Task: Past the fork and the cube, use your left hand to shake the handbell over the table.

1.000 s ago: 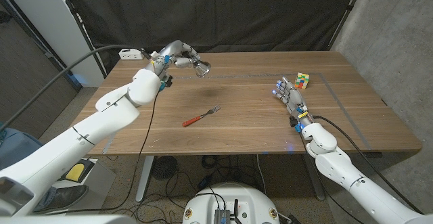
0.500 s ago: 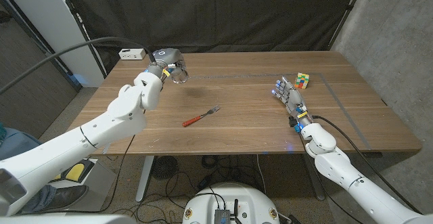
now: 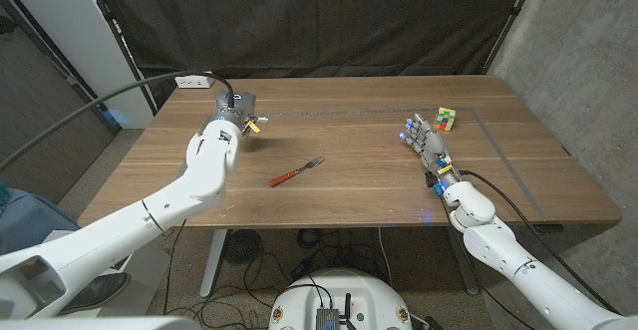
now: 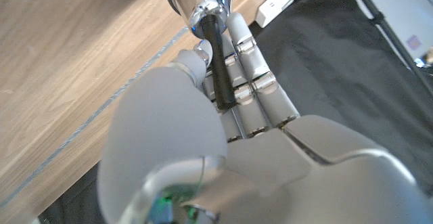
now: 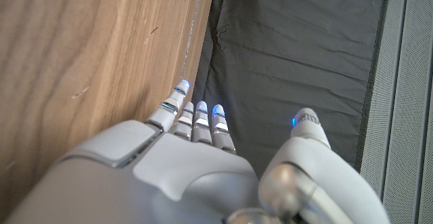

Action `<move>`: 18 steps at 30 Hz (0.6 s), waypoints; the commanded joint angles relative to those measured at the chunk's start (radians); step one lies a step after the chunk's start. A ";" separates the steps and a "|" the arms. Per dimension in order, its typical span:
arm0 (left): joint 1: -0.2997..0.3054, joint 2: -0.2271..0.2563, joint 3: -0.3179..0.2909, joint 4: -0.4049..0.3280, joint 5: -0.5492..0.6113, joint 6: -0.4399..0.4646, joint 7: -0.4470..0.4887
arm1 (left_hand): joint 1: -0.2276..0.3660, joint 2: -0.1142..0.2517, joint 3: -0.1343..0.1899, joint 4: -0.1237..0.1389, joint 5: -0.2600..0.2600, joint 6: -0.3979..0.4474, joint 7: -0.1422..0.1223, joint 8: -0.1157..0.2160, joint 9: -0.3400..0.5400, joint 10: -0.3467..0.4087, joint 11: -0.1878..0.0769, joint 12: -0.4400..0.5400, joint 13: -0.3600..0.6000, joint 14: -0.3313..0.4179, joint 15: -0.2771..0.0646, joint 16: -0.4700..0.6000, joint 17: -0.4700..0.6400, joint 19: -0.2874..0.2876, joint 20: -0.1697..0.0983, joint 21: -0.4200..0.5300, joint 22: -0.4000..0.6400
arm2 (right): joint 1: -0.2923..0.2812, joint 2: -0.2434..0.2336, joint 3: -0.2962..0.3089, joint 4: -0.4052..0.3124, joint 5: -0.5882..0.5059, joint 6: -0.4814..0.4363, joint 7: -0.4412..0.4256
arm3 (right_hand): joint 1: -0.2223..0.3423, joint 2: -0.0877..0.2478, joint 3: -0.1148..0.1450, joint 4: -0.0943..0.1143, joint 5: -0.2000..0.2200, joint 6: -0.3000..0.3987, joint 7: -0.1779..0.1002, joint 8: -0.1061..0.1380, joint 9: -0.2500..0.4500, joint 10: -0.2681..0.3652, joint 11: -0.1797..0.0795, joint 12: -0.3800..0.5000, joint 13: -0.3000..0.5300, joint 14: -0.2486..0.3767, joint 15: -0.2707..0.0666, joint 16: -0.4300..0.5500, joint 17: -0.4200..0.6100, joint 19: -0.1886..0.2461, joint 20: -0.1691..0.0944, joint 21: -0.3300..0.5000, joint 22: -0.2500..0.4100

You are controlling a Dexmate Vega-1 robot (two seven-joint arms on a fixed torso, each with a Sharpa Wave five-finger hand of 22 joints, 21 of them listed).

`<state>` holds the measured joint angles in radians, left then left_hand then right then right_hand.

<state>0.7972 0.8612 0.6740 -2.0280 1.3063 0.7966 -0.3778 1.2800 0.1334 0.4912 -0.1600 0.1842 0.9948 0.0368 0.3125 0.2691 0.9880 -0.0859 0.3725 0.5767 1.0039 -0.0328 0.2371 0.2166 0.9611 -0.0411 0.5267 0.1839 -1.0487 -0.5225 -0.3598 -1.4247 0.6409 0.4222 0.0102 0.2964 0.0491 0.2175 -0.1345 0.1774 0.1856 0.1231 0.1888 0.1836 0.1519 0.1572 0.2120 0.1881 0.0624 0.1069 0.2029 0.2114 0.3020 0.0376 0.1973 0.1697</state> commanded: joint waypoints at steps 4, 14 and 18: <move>0.102 -0.166 -0.182 0.059 0.771 -0.093 -0.079 | -0.010 0.004 -0.003 0.004 0.002 0.007 -0.015 -0.003 -0.002 0.003 -0.009 -0.007 0.007 0.113 -0.144 0.006 0.009 -0.013 -0.004 0.004 0.002 | 0.005 0.000 -0.001 0.007 0.005 -0.004 0.008 | -0.002 0.009 0.001 -0.003 0.000 0.007 0.002 0.001 0.003 0.008 0.002 0.000 0.005 0.004 0.002 0.002 0.003 0.008 -0.003 -0.003 0.002; 0.119 -0.213 -0.271 0.011 0.654 -0.168 -0.119 | -0.011 0.004 -0.005 0.004 0.002 0.007 -0.015 -0.003 -0.004 0.002 -0.013 -0.011 0.010 0.110 -0.146 0.007 0.011 -0.015 -0.007 0.006 0.002 | 0.006 0.003 -0.001 0.014 0.007 -0.003 0.007 | -0.002 0.009 0.001 -0.003 0.000 0.006 0.001 0.001 0.003 0.009 0.003 0.000 0.005 0.006 0.003 0.003 0.003 0.008 -0.002 -0.003 0.002; 0.128 -0.213 -0.327 -0.042 0.412 -0.216 -0.143 | -0.012 0.005 -0.005 0.004 0.002 0.005 -0.016 -0.004 -0.004 0.002 -0.012 -0.013 0.011 0.110 -0.145 0.007 0.010 -0.016 -0.006 0.007 0.002 | 0.005 0.003 -0.002 0.017 0.005 -0.001 0.008 | -0.002 0.009 0.001 -0.003 0.000 0.006 0.002 0.001 0.003 0.010 0.002 0.000 0.005 0.006 0.003 0.003 0.003 0.009 -0.002 -0.003 0.002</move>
<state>0.8978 0.6854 0.4610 -1.9966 1.8832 0.6778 -0.4644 1.2747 0.1384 0.4866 -0.1559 0.1797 0.9947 0.0258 0.3125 0.2645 0.9875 -0.0930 0.3628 0.5823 1.0003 -0.0364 0.2387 0.2257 0.9487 -0.0504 0.5267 0.1838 -1.0442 -0.5216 -0.3606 -1.4152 0.6464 0.4210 0.0163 0.2964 0.0491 0.2176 -0.1344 0.1774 0.1856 0.1231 0.1888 0.1836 0.1519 0.1572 0.2120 0.1881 0.0624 0.1069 0.2029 0.2114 0.3020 0.0376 0.1973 0.1697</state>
